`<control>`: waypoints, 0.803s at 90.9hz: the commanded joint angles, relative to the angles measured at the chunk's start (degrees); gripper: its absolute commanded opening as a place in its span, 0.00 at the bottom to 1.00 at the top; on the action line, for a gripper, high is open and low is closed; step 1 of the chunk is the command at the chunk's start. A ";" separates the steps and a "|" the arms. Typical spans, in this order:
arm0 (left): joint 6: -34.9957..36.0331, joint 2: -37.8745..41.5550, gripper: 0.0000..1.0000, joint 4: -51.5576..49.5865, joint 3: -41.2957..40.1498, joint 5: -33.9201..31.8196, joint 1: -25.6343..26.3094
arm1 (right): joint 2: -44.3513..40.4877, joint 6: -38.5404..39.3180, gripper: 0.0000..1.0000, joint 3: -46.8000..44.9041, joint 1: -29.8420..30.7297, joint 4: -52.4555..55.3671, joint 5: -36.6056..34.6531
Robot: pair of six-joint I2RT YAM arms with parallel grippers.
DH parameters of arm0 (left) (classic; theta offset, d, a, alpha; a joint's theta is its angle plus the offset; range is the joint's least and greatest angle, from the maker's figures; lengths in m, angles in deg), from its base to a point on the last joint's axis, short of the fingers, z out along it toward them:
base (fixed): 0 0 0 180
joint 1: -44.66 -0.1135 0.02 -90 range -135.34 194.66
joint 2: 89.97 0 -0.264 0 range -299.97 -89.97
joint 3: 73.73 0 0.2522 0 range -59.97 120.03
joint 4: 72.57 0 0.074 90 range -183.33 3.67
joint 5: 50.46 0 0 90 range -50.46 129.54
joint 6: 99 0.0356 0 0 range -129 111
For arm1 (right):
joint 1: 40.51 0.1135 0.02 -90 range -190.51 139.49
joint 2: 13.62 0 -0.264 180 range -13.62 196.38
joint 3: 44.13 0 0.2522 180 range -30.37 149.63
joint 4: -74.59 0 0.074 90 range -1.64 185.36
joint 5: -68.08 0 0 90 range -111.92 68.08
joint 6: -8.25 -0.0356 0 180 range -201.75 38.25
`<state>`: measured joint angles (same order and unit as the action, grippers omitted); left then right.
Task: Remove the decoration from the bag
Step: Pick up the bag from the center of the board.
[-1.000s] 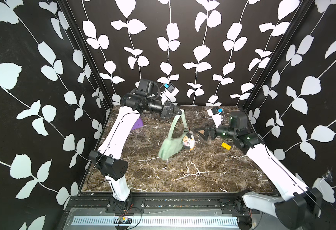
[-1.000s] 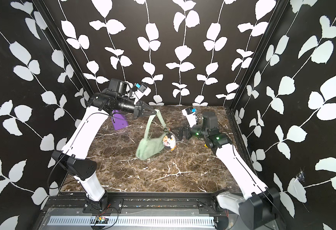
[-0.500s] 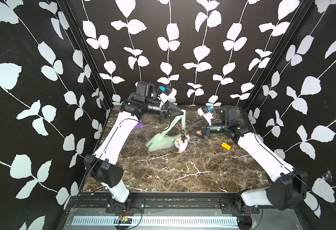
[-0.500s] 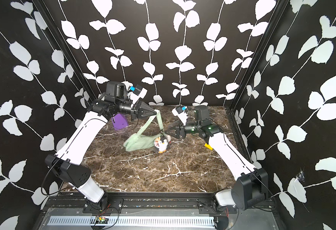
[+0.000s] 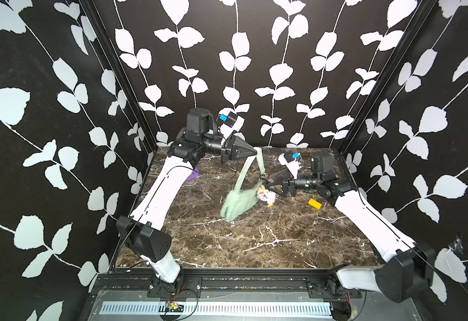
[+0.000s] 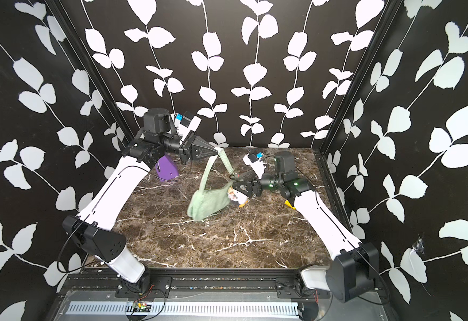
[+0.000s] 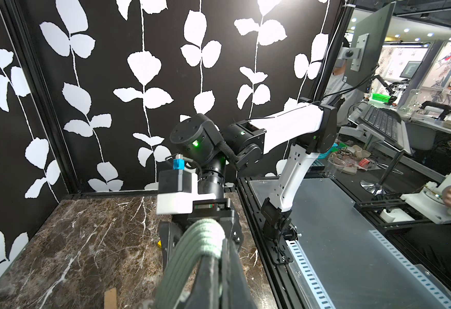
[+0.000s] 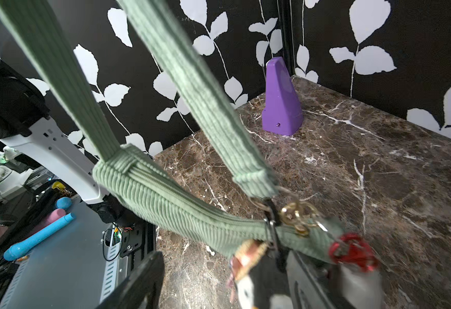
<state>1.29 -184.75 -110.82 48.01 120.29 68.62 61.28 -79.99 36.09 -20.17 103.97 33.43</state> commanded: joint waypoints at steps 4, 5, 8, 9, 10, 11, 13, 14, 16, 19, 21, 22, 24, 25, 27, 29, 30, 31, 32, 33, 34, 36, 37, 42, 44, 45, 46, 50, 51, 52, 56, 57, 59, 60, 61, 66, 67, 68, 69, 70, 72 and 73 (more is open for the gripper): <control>-2.43 2.88 0.00 4.13 -0.80 1.24 0.14 | -0.83 -1.61 0.78 -0.26 -0.17 -5.48 -0.23; -2.54 2.87 0.00 4.25 -0.78 1.29 0.17 | -0.60 -2.12 0.78 -0.27 -0.15 -5.80 0.25; -3.34 2.63 0.00 4.98 -0.74 1.79 0.19 | 0.26 -3.60 0.76 -0.32 -0.13 -7.61 2.26; -3.73 2.56 0.00 5.37 -0.75 2.01 0.15 | 0.52 -4.00 0.75 -0.30 -0.08 -8.32 2.76; -4.24 2.49 0.00 5.84 -0.75 2.24 0.18 | 0.83 -4.50 0.74 -0.24 -0.06 -8.67 3.19; -4.80 2.45 0.00 6.33 -0.76 2.49 0.19 | 1.11 -4.93 0.73 -0.17 -0.05 -9.24 3.50; -5.99 2.31 0.00 7.07 -0.91 2.97 0.13 | 1.61 -5.72 0.71 0.04 0.18 -10.02 4.27; -6.56 2.27 0.00 7.56 -0.97 3.16 0.13 | 1.90 -6.07 0.70 0.10 0.29 -10.27 4.52; -7.77 2.20 0.00 8.70 -1.12 3.60 0.18 | 2.44 -6.53 0.68 0.37 0.57 -10.92 5.16; -9.30 2.20 0.00 10.52 -1.42 4.07 0.20 | 3.44 -6.86 0.67 0.75 1.15 -11.26 5.91; -10.32 2.16 0.00 11.68 -1.63 4.40 0.27 | 3.91 -6.90 0.66 1.19 1.67 -11.34 6.15; -10.79 2.15 0.00 12.20 -1.85 4.49 0.28 | 4.15 -6.88 0.66 1.42 1.87 -11.37 6.20; -11.57 2.15 0.00 13.29 -2.15 4.72 0.35 | 4.65 -6.77 0.65 1.89 2.35 -11.33 6.27; -11.90 2.15 0.00 13.70 -2.29 4.83 0.41 | 4.91 -6.64 0.65 2.08 2.61 -11.32 6.26; -12.58 2.17 0.00 14.37 -2.57 5.07 0.50 | 5.33 -6.50 0.65 2.49 3.02 -11.38 6.26; -13.10 2.15 0.00 15.10 -2.84 5.39 0.61 | 5.79 -6.26 0.65 2.97 3.39 -11.31 6.26; -13.40 2.15 0.00 15.40 -2.90 5.56 0.67 | 6.01 -6.16 0.65 3.19 3.52 -11.31 6.17; -13.65 2.15 0.00 15.64 -2.97 5.74 0.74 | 6.29 -6.07 0.65 3.39 3.59 -11.26 6.17; -13.90 2.15 0.00 15.85 -3.05 5.91 0.78 | 6.53 -5.98 0.65 3.58 3.67 -11.33 6.13; -14.07 2.19 0.00 16.04 -3.13 6.09 0.84 | 6.69 -5.94 0.65 3.81 3.71 -11.41 6.19; -14.29 2.17 0.00 16.18 -3.18 6.22 0.88 | 6.90 -5.91 0.64 3.96 3.72 -11.54 6.23; -14.67 2.26 0.00 16.39 -3.27 6.32 0.90 | 7.32 -6.01 0.64 4.32 3.76 -11.78 6.43; -14.76 2.25 0.00 16.44 -3.38 6.33 0.90 | 7.48 -6.04 0.64 4.57 3.80 -11.90 6.52; -14.87 2.44 0.00 16.55 -3.60 6.43 0.99 | 8.07 -6.13 0.64 5.33 3.82 -12.02 6.89; -14.86 2.59 0.00 16.60 -3.80 6.50 0.99 | 8.14 -5.88 0.64 5.52 3.83 -11.95 6.83; -14.86 2.68 0.00 16.68 -3.90 6.56 0.99 | 8.14 -5.88 0.64 5.52 3.83 -11.95 6.83; -14.90 2.72 0.00 16.72 -4.00 6.54 0.99 | 8.20 -5.75 0.64 5.57 3.79 -11.94 6.77; -14.88 2.95 0.00 16.90 -4.37 6.53 1.06 | 8.17 -5.43 0.64 5.61 3.71 -11.82 6.33; -14.91 2.99 0.00 16.91 -4.45 6.57 1.07 | 8.16 -5.31 0.64 5.66 3.73 -11.79 6.25; -14.93 3.00 0.00 16.97 -4.58 6.59 1.08 | 8.16 -5.25 0.64 5.68 3.74 -11.68 6.17; -14.88 3.11 0.00 17.02 -4.88 6.61 1.08 | 8.17 -4.61 0.63 5.82 3.75 -10.93 6.23; -14.87 3.15 0.00 17.02 -4.93 6.61 1.08 | 8.17 -4.41 0.62 5.85 3.70 -10.68 6.24; -14.99 3.14 0.00 17.04 -5.01 6.61 1.13 | 8.17 -4.20 0.62 5.91 3.71 -10.34 6.36; -14.97 3.13 0.00 17.12 -5.04 6.61 1.10 | 8.16 -4.04 0.61 5.94 3.77 -10.21 6.40; -15.04 3.12 0.00 17.20 -5.05 6.61 1.14 | 8.12 -4.00 0.61 5.91 3.71 -10.10 6.46; -15.19 3.11 0.00 17.27 -5.16 6.68 1.13 | 8.02 -3.75 0.59 5.69 3.74 -9.83 6.57; -15.20 3.11 0.00 17.32 -5.15 6.69 1.15 | 8.01 -3.68 0.59 5.61 3.74 -9.82 6.55; -15.20 3.11 0.00 17.35 -5.15 6.74 1.16 | 7.91 -3.69 0.58 5.52 3.74 -9.82 6.49; -15.20 3.16 0.00 17.36 -5.15 6.76 1.17 | 7.86 -3.69 0.58 5.44 3.74 -9.82 6.46; -15.25 3.18 0.00 17.37 -5.15 6.78 1.17 | 7.79 -3.65 0.58 5.35 3.74 -9.82 6.45; -15.22 3.20 0.00 17.37 -5.22 6.79 1.17 | 7.70 -3.55 0.59 5.22 3.68 -9.86 6.33; -15.30 3.20 0.00 17.41 -5.27 6.79 1.21 | 7.62 -3.58 0.59 5.15 3.67 -9.84 6.34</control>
<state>-13.31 -184.75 -96.33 42.90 125.27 69.41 69.97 -84.65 40.27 -16.61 95.25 38.52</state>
